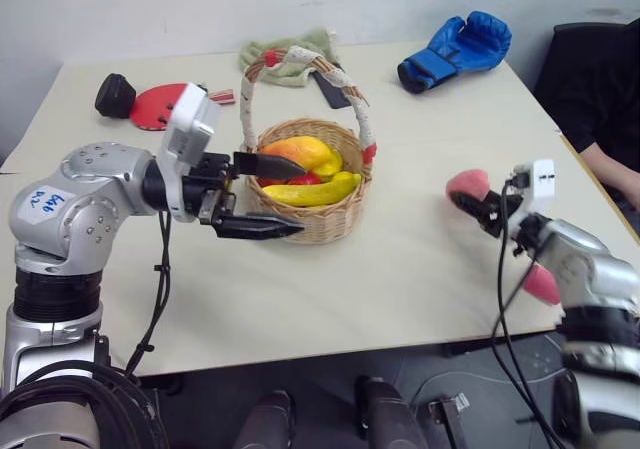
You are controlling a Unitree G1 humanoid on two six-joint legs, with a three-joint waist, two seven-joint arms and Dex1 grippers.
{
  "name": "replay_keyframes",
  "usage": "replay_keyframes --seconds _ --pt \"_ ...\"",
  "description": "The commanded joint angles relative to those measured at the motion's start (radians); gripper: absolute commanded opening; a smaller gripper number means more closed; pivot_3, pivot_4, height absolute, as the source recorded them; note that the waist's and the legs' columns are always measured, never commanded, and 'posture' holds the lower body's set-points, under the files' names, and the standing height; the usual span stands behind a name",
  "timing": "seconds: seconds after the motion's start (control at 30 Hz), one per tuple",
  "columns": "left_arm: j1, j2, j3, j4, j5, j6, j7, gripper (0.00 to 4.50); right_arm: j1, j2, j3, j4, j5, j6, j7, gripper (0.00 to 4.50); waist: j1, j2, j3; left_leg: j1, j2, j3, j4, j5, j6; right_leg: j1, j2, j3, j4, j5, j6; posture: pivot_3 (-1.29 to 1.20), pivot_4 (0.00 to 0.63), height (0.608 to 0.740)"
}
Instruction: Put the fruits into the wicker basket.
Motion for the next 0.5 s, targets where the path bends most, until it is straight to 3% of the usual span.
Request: replay_keyframes --seconds 0.03,0.13,0.27,0.5 --pt "0.027 0.061 0.057 0.043 0.017 -0.031 -0.01 4.5 0.031 -0.021 0.046 -0.38 0.188 0.173 0.007 2.24 -0.006 0.0 0.0 0.0 0.0 0.0 0.0 0.0 0.0 0.0 0.0 0.001 0.0 0.0 0.0 0.0 0.15 0.74" --pt "0.041 0.103 0.081 0.088 0.026 -0.043 -0.016 4.5 -0.056 0.045 0.126 -0.477 0.229 0.24 -0.07 2.24 -0.006 0.0 0.0 0.005 0.004 0.0 0.0 -0.002 -0.001 0.001 0.007 0.005 -0.002 0.0 0.0 0.0 0.15 0.74" --pt "0.057 0.136 0.093 0.117 0.039 -0.062 -0.022 4.5 -0.248 0.188 0.253 -0.453 0.216 0.284 -0.157 2.24 0.001 0.0 0.0 0.004 0.006 0.0 0.0 -0.001 -0.004 -0.002 0.009 0.006 -0.001 0.001 -0.002 0.0 0.15 0.74" --pt "0.072 0.117 0.101 0.082 0.023 -0.069 0.009 4.5 -0.507 0.361 0.421 -0.161 0.007 0.183 -0.223 2.24 0.001 -0.002 -0.001 -0.006 0.003 0.001 0.001 -0.001 -0.004 -0.014 0.005 0.006 0.006 0.001 -0.003 0.0 0.15 0.74"
